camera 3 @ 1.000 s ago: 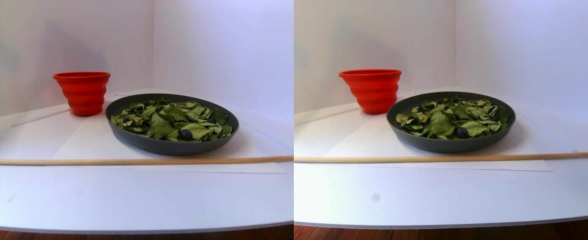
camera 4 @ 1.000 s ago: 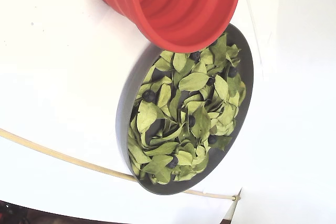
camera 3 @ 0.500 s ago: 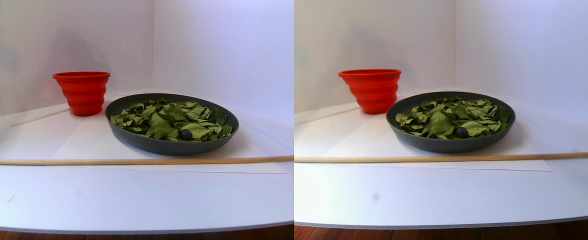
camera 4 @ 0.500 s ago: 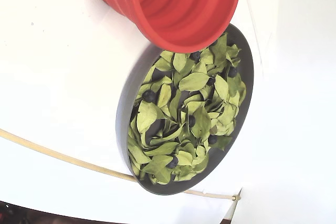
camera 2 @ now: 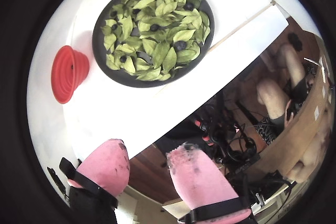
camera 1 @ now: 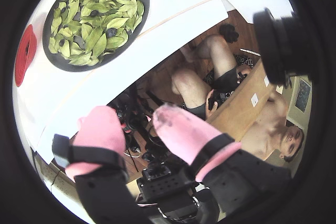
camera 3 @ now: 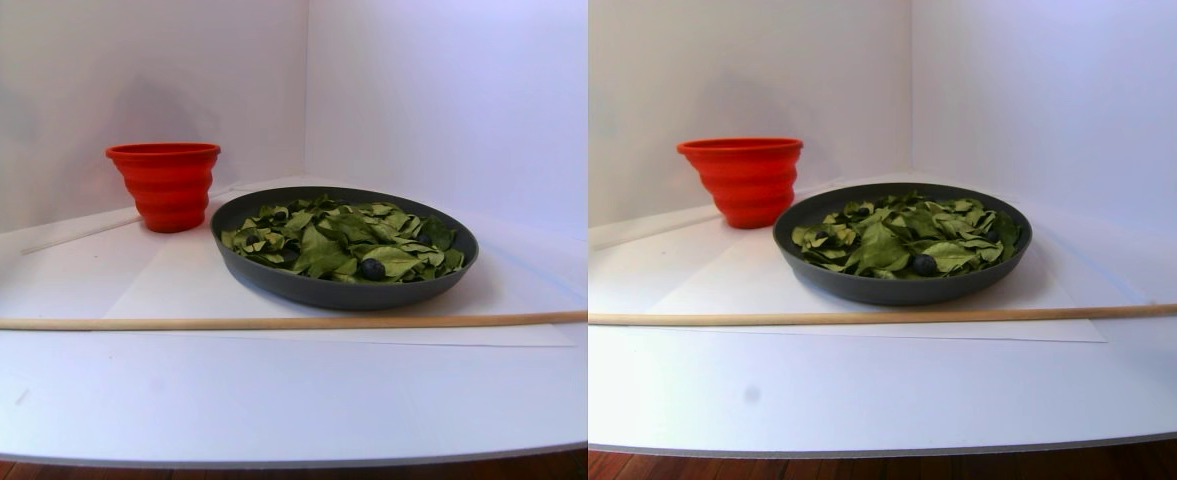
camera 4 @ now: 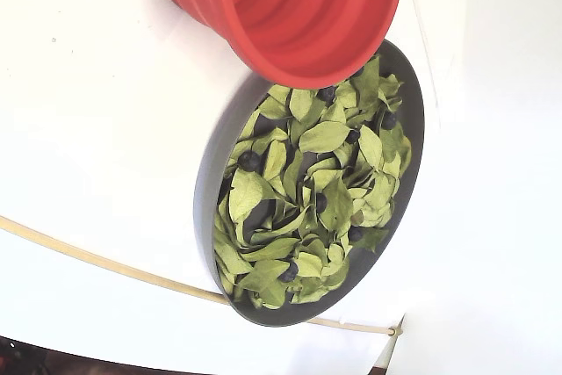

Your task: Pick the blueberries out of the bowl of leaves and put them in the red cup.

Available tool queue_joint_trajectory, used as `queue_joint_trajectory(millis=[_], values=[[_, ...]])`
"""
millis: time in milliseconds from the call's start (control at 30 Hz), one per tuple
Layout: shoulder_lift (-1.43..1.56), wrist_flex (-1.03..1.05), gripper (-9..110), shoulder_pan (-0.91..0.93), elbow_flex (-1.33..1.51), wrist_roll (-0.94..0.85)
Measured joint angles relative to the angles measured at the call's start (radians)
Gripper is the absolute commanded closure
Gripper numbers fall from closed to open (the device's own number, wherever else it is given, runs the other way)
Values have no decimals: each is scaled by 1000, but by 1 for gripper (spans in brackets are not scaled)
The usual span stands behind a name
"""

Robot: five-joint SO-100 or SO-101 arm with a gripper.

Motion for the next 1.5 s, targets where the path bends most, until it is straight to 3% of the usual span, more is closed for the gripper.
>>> queue_joint_trajectory(millis=[533, 1500], values=[[-127, -190, 86, 41, 98, -120], [-279, -523, 84, 21, 213, -130]])
